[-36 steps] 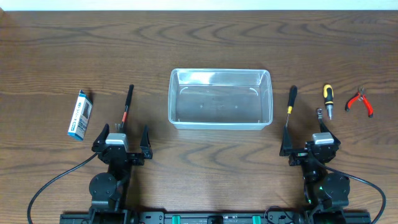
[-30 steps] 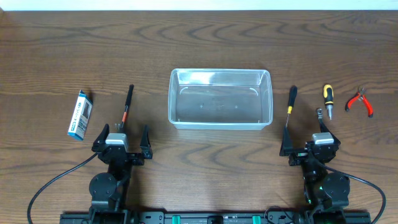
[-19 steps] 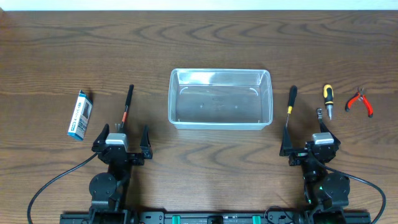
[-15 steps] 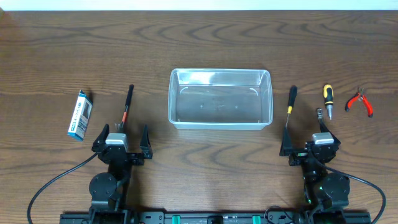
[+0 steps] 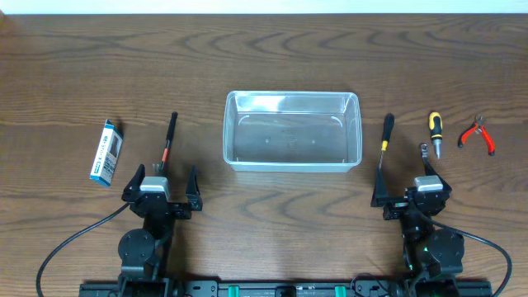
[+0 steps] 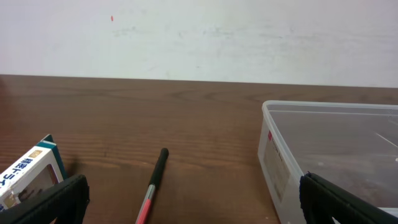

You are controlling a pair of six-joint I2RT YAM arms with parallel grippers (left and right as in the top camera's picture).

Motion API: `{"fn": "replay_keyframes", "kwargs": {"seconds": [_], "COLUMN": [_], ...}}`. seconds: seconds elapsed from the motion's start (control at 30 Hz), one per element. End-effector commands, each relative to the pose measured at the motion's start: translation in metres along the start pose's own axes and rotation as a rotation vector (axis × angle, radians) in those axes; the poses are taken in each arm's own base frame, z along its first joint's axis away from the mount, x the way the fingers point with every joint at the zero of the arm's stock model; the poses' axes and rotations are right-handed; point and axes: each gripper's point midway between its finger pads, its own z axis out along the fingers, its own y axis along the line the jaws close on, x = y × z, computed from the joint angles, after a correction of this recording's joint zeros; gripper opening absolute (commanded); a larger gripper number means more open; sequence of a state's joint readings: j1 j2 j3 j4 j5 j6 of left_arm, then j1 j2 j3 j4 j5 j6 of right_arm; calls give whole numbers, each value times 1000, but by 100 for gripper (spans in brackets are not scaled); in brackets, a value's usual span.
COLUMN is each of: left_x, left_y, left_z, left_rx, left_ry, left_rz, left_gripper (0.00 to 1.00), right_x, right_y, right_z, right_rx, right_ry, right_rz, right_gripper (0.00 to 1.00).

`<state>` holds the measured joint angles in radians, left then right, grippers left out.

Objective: Pack container

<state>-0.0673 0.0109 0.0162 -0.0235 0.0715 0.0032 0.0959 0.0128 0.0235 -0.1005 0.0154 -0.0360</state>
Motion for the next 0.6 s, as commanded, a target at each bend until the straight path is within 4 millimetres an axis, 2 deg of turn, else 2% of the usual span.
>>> {"fn": "replay_keyframes", "kwargs": {"seconds": [0.0,0.57], "left_x": [15,15], "left_y": [-1,-1], "left_z": [0,0], "left_rx": [5,5], "left_ry": [48,48], "left_rz": [-2,-2], "left_gripper": [98,98], "right_x": [1,1], "right_y": [3,3], "right_z": [0,0], "right_rx": [-13,-13], "right_ry": [-3,-3], "right_rz": [12,13], "right_gripper": [99,99]}}
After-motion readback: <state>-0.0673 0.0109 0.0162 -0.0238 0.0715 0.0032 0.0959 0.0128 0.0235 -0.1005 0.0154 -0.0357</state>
